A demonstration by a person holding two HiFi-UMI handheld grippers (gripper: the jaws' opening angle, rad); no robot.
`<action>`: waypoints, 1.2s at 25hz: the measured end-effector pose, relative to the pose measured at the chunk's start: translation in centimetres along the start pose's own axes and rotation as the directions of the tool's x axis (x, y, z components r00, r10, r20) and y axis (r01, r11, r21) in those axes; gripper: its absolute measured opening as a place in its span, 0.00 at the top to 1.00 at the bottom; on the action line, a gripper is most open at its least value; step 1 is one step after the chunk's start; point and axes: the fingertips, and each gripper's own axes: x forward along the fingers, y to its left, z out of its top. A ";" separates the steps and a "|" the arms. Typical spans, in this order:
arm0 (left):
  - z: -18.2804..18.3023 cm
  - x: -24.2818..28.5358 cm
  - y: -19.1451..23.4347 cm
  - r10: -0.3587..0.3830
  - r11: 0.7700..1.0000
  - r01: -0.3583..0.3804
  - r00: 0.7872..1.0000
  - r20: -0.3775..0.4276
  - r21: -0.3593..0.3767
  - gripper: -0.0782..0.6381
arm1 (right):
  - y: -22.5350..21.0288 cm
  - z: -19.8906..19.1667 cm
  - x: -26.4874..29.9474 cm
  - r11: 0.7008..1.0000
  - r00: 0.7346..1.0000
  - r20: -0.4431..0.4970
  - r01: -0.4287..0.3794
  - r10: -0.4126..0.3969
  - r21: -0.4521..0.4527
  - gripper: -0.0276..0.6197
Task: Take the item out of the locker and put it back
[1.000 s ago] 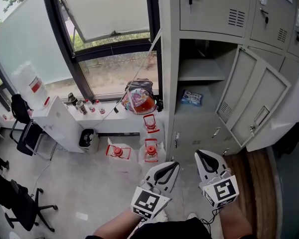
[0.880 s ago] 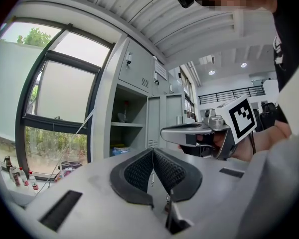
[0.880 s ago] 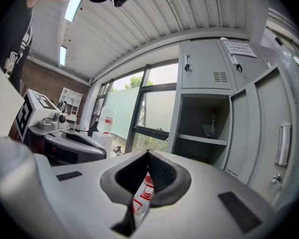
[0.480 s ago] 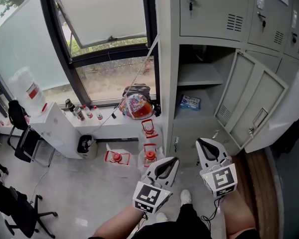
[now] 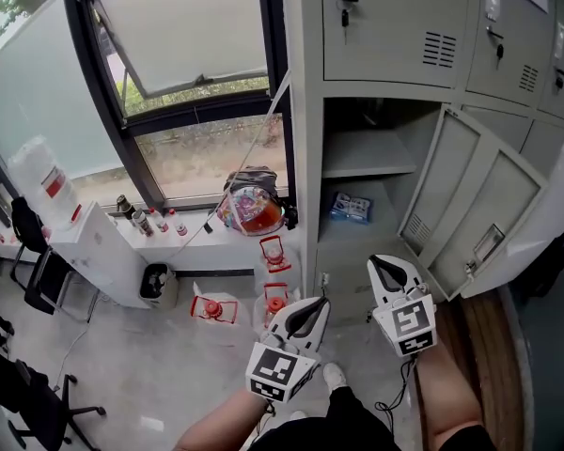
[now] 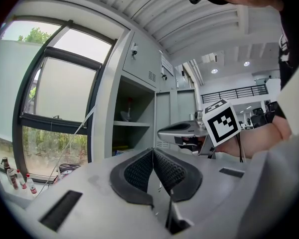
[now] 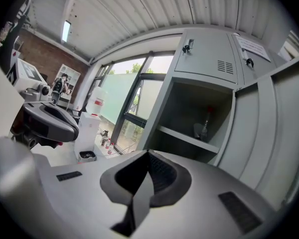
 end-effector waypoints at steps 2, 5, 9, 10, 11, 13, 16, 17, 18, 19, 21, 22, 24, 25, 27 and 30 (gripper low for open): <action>-0.1 1.3 0.4 0.003 1.000 -0.003 1.000 -0.004 0.001 0.87 | -0.9 -1.0 1.4 1.000 1.000 -0.020 -0.012 0.012 -0.004 0.88; -0.3 3.2 1.0 0.008 1.000 -0.008 1.000 -0.013 0.004 0.87 | -2.1 -2.4 3.7 0.999 0.998 -0.047 -0.033 0.032 -0.016 0.87; -0.6 5.4 2.0 0.013 1.000 -0.013 1.000 -0.025 0.006 0.87 | -3.8 -3.7 6.5 0.999 0.998 -0.061 -0.033 0.031 -0.031 0.87; -0.7 5.9 2.2 0.014 1.000 -0.014 1.000 -0.028 0.006 0.87 | -4.1 -4.0 7.1 0.999 0.997 -0.066 -0.035 0.033 -0.034 0.87; -0.8 6.3 2.5 0.015 1.000 -0.015 0.999 -0.031 0.006 0.87 | -4.4 -4.4 7.7 0.999 0.997 -0.071 -0.040 0.037 -0.036 0.87; -1.0 7.1 2.9 0.018 1.000 -0.018 0.999 -0.036 0.003 0.87 | -4.7 -5.1 9.0 0.998 0.995 -0.081 -0.058 0.055 -0.039 0.87; -1.2 8.0 3.6 0.020 1.000 -0.020 0.999 -0.042 -0.001 0.87 | -5.0 -6.2 10.8 0.996 0.994 -0.092 -0.066 0.060 -0.066 0.71; -1.3 8.3 3.8 0.020 1.000 -0.020 0.999 -0.044 -0.002 0.87 | -5.1 -6.4 11.3 0.994 0.993 -0.102 -0.060 0.050 -0.092 0.70; -1.4 8.6 3.9 0.019 1.000 -0.019 0.999 -0.045 -0.003 0.87 | -5.2 -6.7 11.7 0.991 0.992 -0.117 -0.059 0.045 -0.121 0.67; -1.4 8.9 4.0 0.019 1.000 -0.019 0.999 -0.046 -0.004 0.87 | -5.3 -7.0 12.2 0.987 0.990 -0.135 -0.065 0.046 -0.144 0.63; -1.6 9.4 4.3 0.019 1.000 -0.019 0.999 -0.047 -0.009 0.87 | -5.3 -7.9 13.2 0.982 0.984 -0.170 -0.084 0.055 -0.168 0.58; -1.7 9.7 4.4 0.019 1.000 -0.020 0.999 -0.049 -0.011 0.87 | -5.4 -8.4 13.7 0.980 0.981 -0.185 -0.090 0.057 -0.177 0.56; -1.9 10.1 4.7 0.019 1.000 -0.020 0.998 -0.052 -0.012 0.87 | -5.6 -9.1 14.5 0.975 0.976 -0.210 -0.096 0.053 -0.201 0.54; -2.0 10.3 4.8 0.019 1.000 -0.020 0.998 -0.052 -0.013 0.87 | -5.8 -9.4 14.8 0.972 0.974 -0.222 -0.098 0.049 -0.216 0.54; -2.1 10.6 5.1 0.021 1.000 -0.022 0.998 -0.053 -0.017 0.87 | -5.9 -10.0 15.6 0.966 0.969 -0.242 -0.100 0.041 -0.239 0.53; -2.3 10.9 5.5 0.026 0.999 -0.027 0.998 -0.055 -0.021 0.87 | -6.0 -10.8 16.7 0.956 0.961 -0.275 -0.114 0.037 -0.271 0.52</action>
